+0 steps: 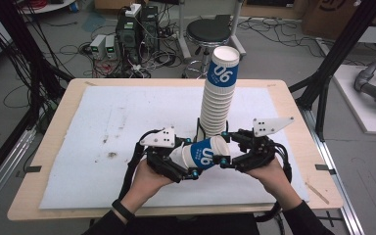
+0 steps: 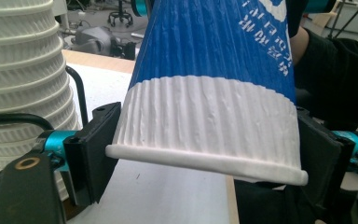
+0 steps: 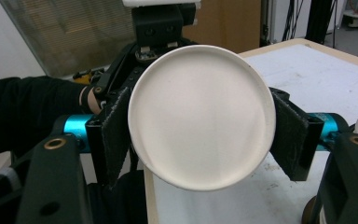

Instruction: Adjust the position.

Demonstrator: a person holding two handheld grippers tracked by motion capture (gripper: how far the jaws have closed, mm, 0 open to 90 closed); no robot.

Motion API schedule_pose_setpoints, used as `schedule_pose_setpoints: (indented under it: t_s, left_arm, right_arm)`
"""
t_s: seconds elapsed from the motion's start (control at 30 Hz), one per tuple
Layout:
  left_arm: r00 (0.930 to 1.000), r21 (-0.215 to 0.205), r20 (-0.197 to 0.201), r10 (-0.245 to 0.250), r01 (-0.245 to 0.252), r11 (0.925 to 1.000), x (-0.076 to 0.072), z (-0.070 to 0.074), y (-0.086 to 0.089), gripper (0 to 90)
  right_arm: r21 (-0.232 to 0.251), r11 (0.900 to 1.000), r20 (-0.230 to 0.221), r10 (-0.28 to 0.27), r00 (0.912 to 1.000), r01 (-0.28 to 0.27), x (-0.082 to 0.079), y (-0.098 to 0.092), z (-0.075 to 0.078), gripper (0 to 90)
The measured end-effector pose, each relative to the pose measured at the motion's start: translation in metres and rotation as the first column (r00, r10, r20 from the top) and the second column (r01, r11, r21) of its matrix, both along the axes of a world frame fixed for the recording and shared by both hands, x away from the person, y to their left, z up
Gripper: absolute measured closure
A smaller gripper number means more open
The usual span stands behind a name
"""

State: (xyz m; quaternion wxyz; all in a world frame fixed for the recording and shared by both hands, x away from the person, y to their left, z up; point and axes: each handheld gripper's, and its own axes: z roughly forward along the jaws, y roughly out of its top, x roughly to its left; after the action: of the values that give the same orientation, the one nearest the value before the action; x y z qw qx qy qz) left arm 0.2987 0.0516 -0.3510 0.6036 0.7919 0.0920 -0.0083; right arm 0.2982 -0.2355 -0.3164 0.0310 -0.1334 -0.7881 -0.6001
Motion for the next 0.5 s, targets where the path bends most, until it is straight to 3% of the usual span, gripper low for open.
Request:
schedule_pose_setpoints:
  t_s: [0.1, 0.13, 0.23, 0.27, 0.37, 0.5]
  left_arm:
    - [0.9999, 0.052, 0.014, -0.009, 0.008, 0.9986, 0.0003, 0.0034, 0.0009, 19.4]
    - [0.9997, 0.079, 0.022, -0.008, 0.007, 0.9968, 0.0004, 0.0044, 0.0014, 19.4]
    - [0.9992, 0.145, 0.039, -0.006, 0.000, 0.9895, 0.0002, 0.0066, 0.0018, 19.7]
    - [0.9989, 0.177, 0.046, -0.005, -0.003, 0.9841, 0.0001, 0.0073, 0.0014, 19.8]
    - [0.9972, 0.261, 0.075, -0.005, -0.015, 0.9652, -0.0014, 0.0091, -0.0014, 19.8]
    - [0.9960, 0.300, 0.088, -0.013, -0.014, 0.9538, -0.0030, 0.0104, -0.0048, 19.8]
  right_arm:
    - [-0.036, 0.999, 0.021, 0.008, 0.9997, -0.007, 0.0001, 0.0002, -0.0002, 25.6]
    - [-0.048, 0.999, 0.016, 0.008, 0.9998, -0.007, 0.0001, 0.0005, 0.0001, 20.9]
    - [-0.103, 0.995, 0.029, 0.015, 0.9995, -0.012, 0.0014, -0.0008, 0.0041, 19.8]
    - [-0.113, 0.994, 0.057, 0.014, 0.9983, -0.008, 0.0017, -0.0011, 0.0054, 19.8]
    - [-0.172, 0.985, 0.072, 0.028, 0.9971, -0.015, -0.0013, -0.0015, 0.0093, 19.8]
    - [-0.277, 0.961, 0.103, 0.046, 0.9936, -0.016, -0.0035, 0.0071, 0.0073, 19.9]
